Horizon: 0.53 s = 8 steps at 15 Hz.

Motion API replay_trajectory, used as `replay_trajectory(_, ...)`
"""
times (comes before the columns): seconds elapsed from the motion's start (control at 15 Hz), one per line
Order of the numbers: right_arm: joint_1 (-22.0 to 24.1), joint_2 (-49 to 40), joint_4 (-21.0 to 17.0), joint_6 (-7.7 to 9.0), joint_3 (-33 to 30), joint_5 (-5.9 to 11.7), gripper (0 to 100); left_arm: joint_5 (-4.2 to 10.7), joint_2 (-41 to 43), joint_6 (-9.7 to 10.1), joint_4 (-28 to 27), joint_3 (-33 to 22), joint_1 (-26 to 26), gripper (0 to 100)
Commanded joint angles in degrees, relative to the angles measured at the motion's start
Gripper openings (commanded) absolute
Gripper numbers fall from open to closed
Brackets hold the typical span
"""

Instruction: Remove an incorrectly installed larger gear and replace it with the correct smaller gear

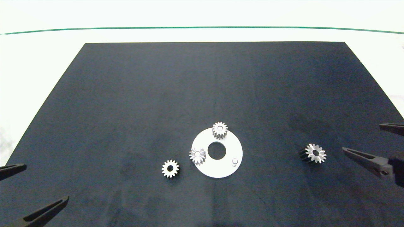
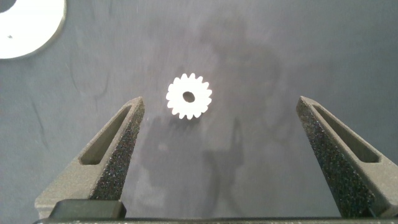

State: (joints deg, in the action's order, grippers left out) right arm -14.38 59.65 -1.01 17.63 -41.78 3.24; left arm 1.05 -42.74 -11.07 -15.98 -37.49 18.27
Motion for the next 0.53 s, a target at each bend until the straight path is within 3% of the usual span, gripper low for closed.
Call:
replay_trajectory(0.07,0.1,-3.6,-0.2,0.21,-1.2,0.36,100,0.27,-3.1,-2.99,0.1,1.3,2.4,100)
replay_trajectory(0.27,0.1,-4.5,-1.0,0.13,-1.2,0.36,100,0.36,-6.1,-7.21,0.2,2.1,5.9,100)
replay_trajectory(0.53,0.1,-4.7,-1.9,0.13,-1.0,0.27,100,1.76,-10.3,-10.73,1.8,2.0,10.3,100)
